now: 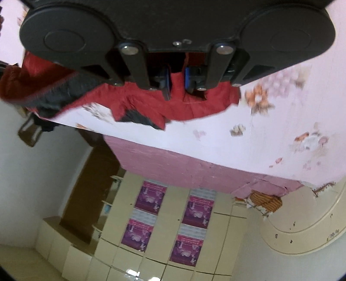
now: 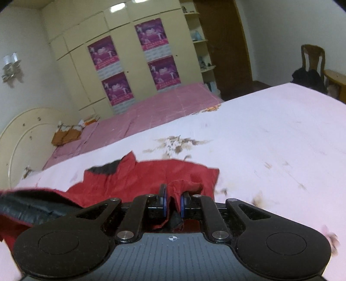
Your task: Fold large clothes
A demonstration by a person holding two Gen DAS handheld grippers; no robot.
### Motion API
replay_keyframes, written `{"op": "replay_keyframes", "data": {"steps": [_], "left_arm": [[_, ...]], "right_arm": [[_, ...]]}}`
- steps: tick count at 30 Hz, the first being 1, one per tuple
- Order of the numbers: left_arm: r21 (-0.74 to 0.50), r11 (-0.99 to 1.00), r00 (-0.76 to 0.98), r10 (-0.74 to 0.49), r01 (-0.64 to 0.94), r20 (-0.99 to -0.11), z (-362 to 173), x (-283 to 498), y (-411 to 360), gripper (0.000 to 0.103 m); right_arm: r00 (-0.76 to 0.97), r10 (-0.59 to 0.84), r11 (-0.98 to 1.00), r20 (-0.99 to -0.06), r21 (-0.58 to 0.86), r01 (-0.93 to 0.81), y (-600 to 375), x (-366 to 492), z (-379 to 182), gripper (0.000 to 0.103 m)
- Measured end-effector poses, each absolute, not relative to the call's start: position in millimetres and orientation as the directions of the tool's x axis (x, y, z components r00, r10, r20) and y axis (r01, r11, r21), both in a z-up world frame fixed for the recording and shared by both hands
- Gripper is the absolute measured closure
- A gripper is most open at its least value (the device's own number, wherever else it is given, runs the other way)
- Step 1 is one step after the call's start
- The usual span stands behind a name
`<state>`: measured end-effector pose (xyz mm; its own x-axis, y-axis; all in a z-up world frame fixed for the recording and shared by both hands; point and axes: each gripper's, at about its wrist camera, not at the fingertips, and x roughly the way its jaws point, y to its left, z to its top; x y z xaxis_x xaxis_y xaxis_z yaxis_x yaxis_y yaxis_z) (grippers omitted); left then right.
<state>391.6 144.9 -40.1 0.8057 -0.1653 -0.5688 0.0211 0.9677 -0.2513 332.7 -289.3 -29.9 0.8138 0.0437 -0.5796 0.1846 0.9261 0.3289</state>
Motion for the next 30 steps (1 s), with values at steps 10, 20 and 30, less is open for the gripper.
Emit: {"op": "replay_keyframes", "data": {"steps": [10, 20, 30], "left_arm": [[-0.143, 0.987, 0.787, -0.029, -0.076, -0.616, -71.7, 494.9, 130.7, 0.091], [-0.075, 0.987, 0.713, 0.049, -0.142, -0.700, -121.0, 559.6, 123.0, 0.089], [-0.274, 0.935, 0.723, -0.027, -0.226, -0.690, -120.9, 561.9, 152.6, 0.043]], "right_arm": [[0.764, 0.018, 0.930, -0.645, 0.290, 0.223, -299.3, 454.1, -68.4, 0.093], [0.702, 0.045, 0.906, -0.711, 0.325, 0.272, -310.7, 527.2, -121.5, 0.092], [0.750, 0.023, 0.887, -0.662, 0.360, 0.290, -315.6, 537.7, -119.0, 0.006]]}}
